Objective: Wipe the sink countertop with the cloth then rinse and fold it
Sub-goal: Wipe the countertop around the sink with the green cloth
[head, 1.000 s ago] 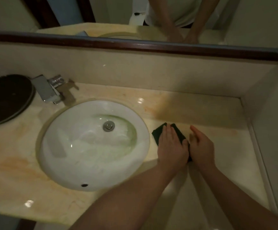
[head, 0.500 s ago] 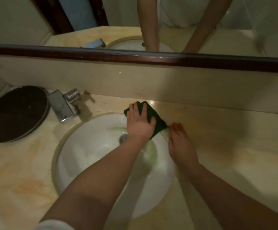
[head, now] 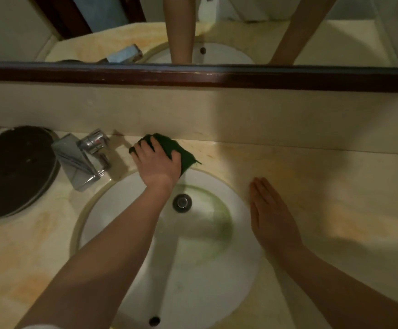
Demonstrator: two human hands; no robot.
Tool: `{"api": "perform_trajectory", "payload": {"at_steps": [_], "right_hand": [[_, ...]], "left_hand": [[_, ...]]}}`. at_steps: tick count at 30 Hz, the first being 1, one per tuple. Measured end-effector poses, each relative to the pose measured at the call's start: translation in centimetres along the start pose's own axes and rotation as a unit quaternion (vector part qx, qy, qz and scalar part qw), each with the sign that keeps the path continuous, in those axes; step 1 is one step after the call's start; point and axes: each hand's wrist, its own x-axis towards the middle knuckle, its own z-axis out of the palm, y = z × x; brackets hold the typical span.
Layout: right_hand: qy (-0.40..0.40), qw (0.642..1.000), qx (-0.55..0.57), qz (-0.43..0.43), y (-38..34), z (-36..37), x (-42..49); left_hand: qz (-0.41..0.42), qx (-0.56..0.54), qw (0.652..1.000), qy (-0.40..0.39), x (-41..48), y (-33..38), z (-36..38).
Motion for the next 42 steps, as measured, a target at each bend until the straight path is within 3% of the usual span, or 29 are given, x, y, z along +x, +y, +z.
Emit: {"api": "perform_trajectory", "payload": {"at_steps": [5,10,13,19,23,36,40,42], "right_hand": [[0.013,1.000,0.004,0.009,0.2,0.1,0.0],[0.039,0.998,0.038,-0.037,0.6,-0.4,0.2],[0.040,0.998,0.036,0.024,2.6,-2.5,-1.7],[0.052,0.969,-0.075,0.228,12.3,-7.3,-11.6],[0.033,0.943,-0.089,0.320,14.9,-6.9,-15.2],[0.021,0.945,-0.081,0.318,15.1,-6.9,-14.5],[0.010,0.942,-0.085,0.323,15.2,-7.0,-14.7],[0.011,0.942,-0.084,0.323,15.4,-7.1,-14.7]], "left_hand": [[0.064,0.018,0.998,-0.018,-3.3,5.1,-0.3],[0.217,-0.014,0.975,-0.044,-9.0,13.6,-0.6],[0.271,-0.002,0.961,-0.055,-8.9,12.4,-0.7],[0.183,0.020,0.983,-0.024,-5.2,5.6,-0.6],[0.130,0.010,0.991,-0.036,-5.7,7.5,-0.7],[0.359,0.027,0.933,-0.030,-16.9,21.2,0.2],[0.444,0.013,0.895,-0.036,-19.7,21.1,0.5],[0.423,0.007,0.906,-0.026,-18.7,19.3,0.5]]}}
